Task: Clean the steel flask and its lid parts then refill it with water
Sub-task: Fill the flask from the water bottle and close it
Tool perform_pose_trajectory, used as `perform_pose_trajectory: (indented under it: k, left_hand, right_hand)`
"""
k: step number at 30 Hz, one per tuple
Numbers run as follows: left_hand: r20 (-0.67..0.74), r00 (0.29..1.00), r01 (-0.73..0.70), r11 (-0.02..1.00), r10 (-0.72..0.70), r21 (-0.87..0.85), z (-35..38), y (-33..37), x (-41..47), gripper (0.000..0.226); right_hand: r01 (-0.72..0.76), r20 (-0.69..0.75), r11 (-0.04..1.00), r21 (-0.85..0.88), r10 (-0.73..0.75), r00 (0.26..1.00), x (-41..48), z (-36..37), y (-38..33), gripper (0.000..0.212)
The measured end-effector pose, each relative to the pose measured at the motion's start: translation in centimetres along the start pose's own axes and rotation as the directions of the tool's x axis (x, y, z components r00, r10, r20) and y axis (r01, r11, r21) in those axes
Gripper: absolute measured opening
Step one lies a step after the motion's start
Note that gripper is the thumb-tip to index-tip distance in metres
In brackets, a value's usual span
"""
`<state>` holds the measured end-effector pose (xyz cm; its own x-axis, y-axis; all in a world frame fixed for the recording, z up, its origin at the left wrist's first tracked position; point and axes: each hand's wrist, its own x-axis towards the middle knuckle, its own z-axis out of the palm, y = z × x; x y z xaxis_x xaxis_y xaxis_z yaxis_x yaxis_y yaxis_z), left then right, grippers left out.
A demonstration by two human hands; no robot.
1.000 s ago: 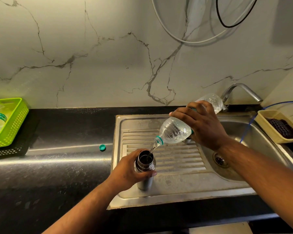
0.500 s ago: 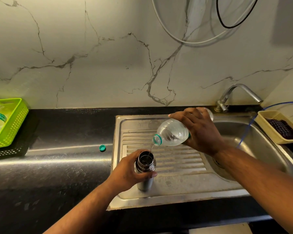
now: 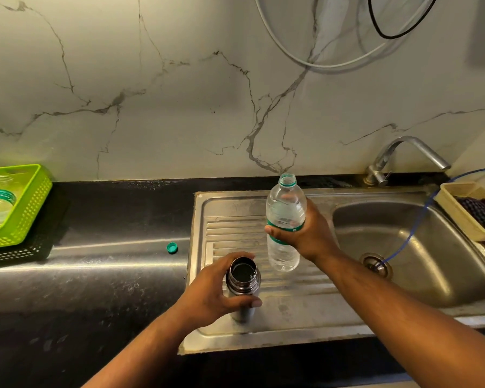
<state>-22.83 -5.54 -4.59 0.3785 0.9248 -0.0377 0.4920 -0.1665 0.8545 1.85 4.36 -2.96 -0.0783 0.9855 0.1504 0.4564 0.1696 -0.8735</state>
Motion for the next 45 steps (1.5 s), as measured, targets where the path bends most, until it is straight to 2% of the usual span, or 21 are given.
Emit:
perform_pose_trajectory:
  k: [4, 7, 13, 19, 25, 29, 32, 35, 39, 42, 45]
  left_hand:
    - [0.032, 0.999, -0.015, 1.000, 0.015, 0.012, -0.4, -0.2, 0.0, 0.092]
    - [-0.004, 1.000, -0.013, 0.997, 0.013, -0.077, -1.0, 0.1, 0.0, 0.080]
    - [-0.134, 0.990, 0.034, 0.990, -0.053, -0.138, -2.2, -0.2, 0.0, 0.057]
    - [-0.199, 0.975, 0.087, 0.992, -0.104, -0.090, -2.6, -1.6, 0.9, 0.052]
    - [-0.314, 0.932, 0.226, 0.967, -0.180, 0.119, -2.9, -5.5, 2.5, 0.040]
    - [-0.399, 0.906, 0.294, 0.889, -0.142, 0.352, -5.3, -10.0, 4.0, 0.041]
    - [-0.348, 0.907, 0.403, 0.733, -0.239, 0.547, -7.7, -12.5, 5.5, 0.052]
    - [-0.247, 0.884, 0.462, 0.659, -0.397, 0.593, -8.4, -14.0, 6.5, 0.052]
    - [-0.266, 0.877, 0.478, 0.656, -0.401, 0.585, -8.3, -15.2, 6.8, 0.030]
    - [-0.264, 0.866, 0.496, 0.664, -0.424, 0.559, -8.5, -14.6, 7.4, 0.026]
    - [-0.297, 0.886, 0.449, 0.814, -0.355, 0.368, -8.7, -11.1, 9.2, 0.030]
  right_hand:
    - [-0.088, -0.038, 0.995, 0.053, 0.090, 0.995, 1.7, 2.7, 1.5, 0.088]
    - [-0.130, -0.054, 0.990, 0.051, 0.133, 0.990, 2.8, 4.4, 2.3, 0.085]
    - [-0.138, -0.071, 0.989, 0.056, 0.142, 0.987, 3.1, 6.3, 3.2, 0.092]
    - [-0.085, -0.041, 0.995, 0.053, 0.087, 0.995, 2.5, 6.6, 2.9, 0.089]
    - [-0.144, -0.006, 0.985, 0.095, 0.145, 0.989, 2.2, 6.4, 3.5, 0.089]
    - [-0.170, 0.020, 0.981, 0.089, 0.168, 0.986, 2.4, 6.4, 3.6, 0.084]
    - [-0.172, 0.036, 0.981, 0.088, 0.170, 0.985, 2.7, 6.4, 3.5, 0.085]
    - [-0.175, 0.028, 0.982, 0.074, 0.173, 0.985, 2.7, 6.4, 3.6, 0.086]
    - [-0.165, 0.019, 0.985, 0.054, 0.164, 0.986, 2.8, 6.5, 3.8, 0.083]
    - [-0.161, 0.015, 0.986, 0.042, 0.160, 0.987, 2.9, 6.6, 4.1, 0.083]
    - [-0.158, 0.012, 0.986, 0.047, 0.158, 0.987, 2.9, 6.6, 4.2, 0.085]
